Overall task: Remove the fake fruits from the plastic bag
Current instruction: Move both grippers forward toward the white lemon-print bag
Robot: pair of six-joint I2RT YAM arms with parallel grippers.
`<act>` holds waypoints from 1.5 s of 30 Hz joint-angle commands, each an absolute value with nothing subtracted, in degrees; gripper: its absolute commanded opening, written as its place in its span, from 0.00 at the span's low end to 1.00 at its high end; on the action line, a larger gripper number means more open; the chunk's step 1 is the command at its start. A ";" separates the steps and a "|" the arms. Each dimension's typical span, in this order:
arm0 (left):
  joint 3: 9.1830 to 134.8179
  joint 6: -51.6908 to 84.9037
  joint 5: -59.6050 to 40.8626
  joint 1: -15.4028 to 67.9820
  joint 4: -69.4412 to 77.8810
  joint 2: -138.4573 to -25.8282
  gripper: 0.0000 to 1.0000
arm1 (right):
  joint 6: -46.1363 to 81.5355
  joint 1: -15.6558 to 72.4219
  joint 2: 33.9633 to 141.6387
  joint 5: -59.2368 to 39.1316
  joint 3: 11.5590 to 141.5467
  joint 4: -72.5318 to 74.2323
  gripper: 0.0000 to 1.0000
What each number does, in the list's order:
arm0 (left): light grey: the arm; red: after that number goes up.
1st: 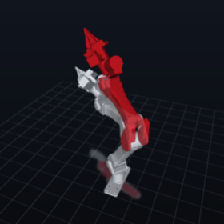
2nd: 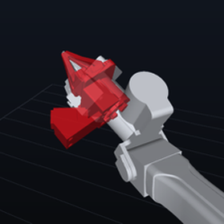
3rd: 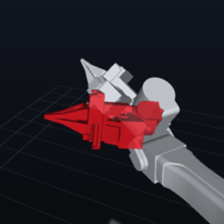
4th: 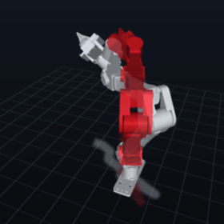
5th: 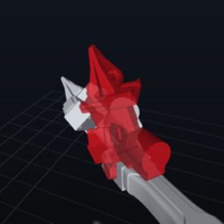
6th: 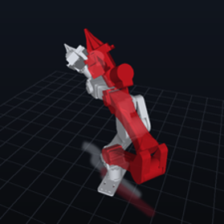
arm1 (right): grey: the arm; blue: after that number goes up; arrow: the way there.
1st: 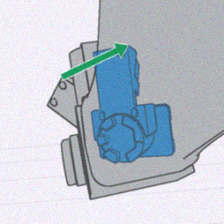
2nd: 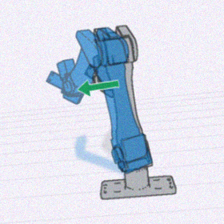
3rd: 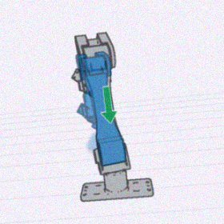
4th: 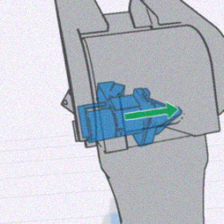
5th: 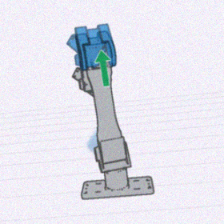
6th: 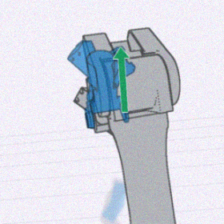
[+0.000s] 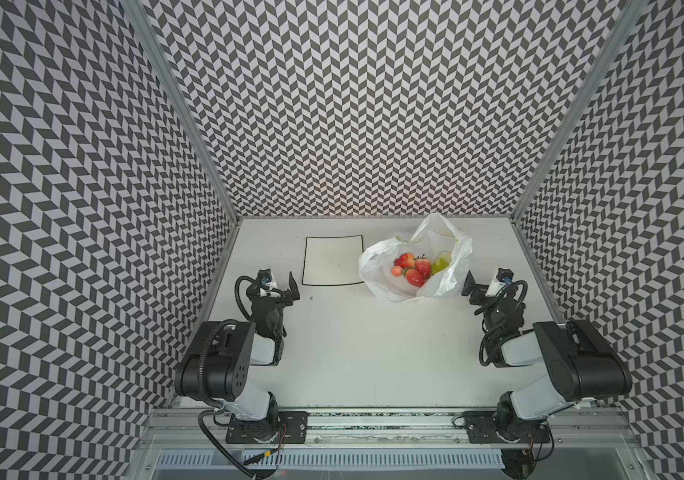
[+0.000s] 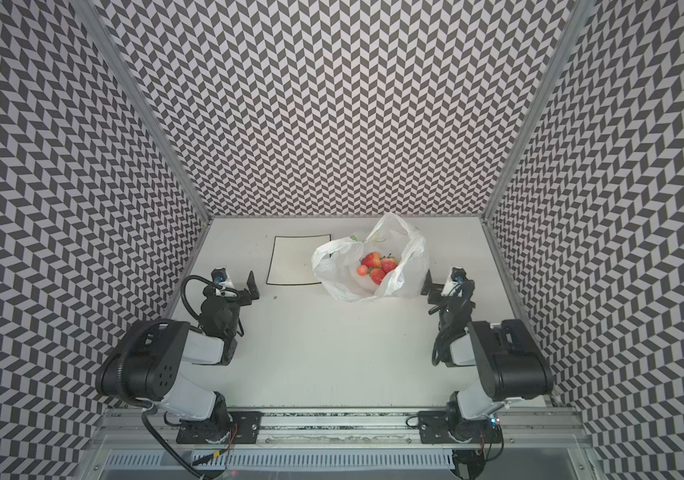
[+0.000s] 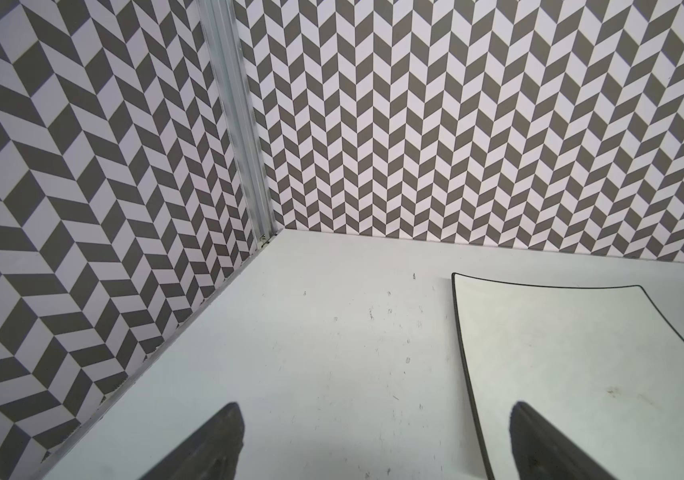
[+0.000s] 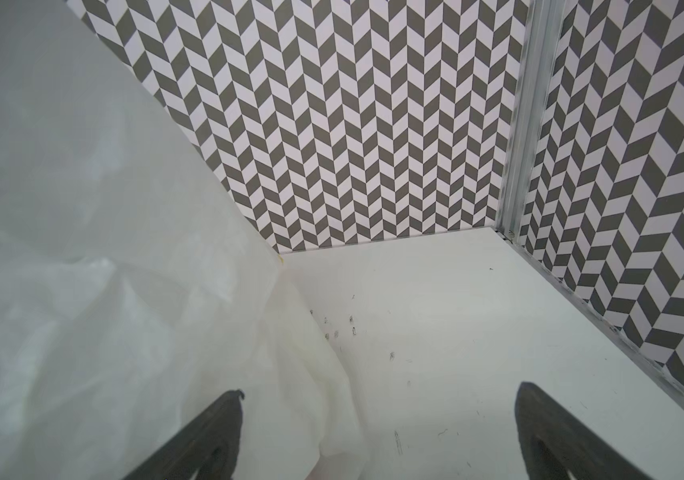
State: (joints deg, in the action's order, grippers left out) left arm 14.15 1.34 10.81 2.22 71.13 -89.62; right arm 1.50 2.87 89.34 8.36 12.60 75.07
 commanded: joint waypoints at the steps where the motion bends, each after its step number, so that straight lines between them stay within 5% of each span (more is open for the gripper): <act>1: 13.80 1.43 10.63 2.20 73.04 -89.19 1.00 | 1.10 3.16 89.92 9.15 13.18 78.22 1.00; 28: 12.92 1.17 8.48 1.67 73.39 -87.06 1.00 | 2.54 3.07 85.40 12.79 10.57 77.41 1.00; 36: 16.00 2.20 6.15 1.77 55.04 -68.83 1.00 | 8.89 3.01 63.15 16.44 14.76 49.81 1.00; 45: 31.10 11.75 -11.61 3.69 26.76 -55.73 0.95 | 30.68 2.90 44.33 14.97 27.83 0.32 0.98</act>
